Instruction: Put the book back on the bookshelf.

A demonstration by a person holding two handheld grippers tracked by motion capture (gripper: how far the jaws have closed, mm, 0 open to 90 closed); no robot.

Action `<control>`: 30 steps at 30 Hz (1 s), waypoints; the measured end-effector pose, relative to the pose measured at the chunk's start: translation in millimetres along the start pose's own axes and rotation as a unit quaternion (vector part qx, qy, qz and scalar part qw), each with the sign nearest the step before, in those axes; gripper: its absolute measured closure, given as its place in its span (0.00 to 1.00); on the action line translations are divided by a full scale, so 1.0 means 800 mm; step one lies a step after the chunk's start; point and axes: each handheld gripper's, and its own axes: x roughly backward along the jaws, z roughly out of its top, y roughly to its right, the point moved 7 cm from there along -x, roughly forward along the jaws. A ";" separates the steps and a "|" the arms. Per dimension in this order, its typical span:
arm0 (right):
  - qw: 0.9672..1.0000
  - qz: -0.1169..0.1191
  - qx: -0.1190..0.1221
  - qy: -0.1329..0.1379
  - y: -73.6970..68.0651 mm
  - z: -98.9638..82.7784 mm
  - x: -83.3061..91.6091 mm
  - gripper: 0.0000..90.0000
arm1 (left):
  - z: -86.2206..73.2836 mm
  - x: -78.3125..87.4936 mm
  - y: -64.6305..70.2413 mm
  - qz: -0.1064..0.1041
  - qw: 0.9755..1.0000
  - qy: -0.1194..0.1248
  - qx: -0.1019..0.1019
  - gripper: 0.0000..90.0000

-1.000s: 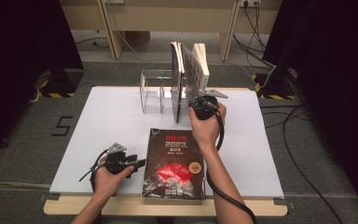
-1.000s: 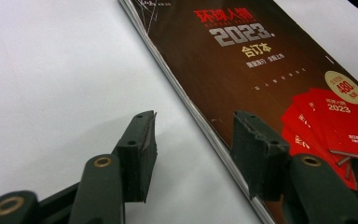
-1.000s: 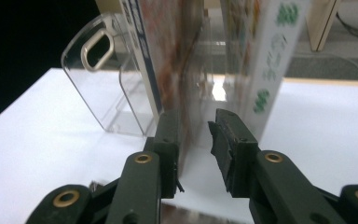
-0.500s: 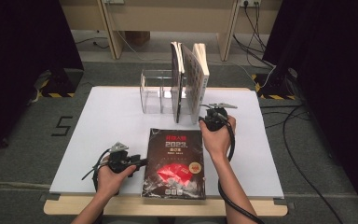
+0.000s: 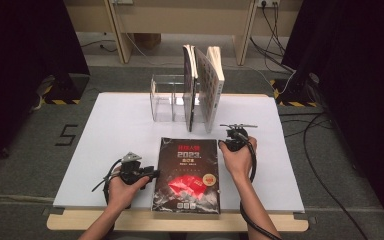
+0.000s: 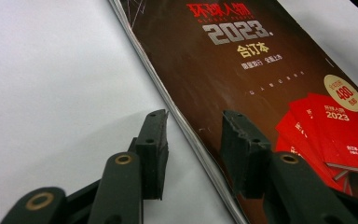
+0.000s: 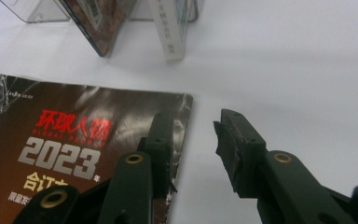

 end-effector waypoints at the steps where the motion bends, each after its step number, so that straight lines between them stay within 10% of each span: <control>1: 1.000 0.000 -0.007 -0.004 0.001 -0.002 -0.001 0.73 | 0.000 0.000 0.000 0.000 1.000 -0.001 0.000 0.68; 30: 0.998 0.034 0.002 -0.044 0.008 0.007 -0.044 0.67 | 0.004 -0.010 0.012 -0.001 1.000 -0.011 -0.007 0.72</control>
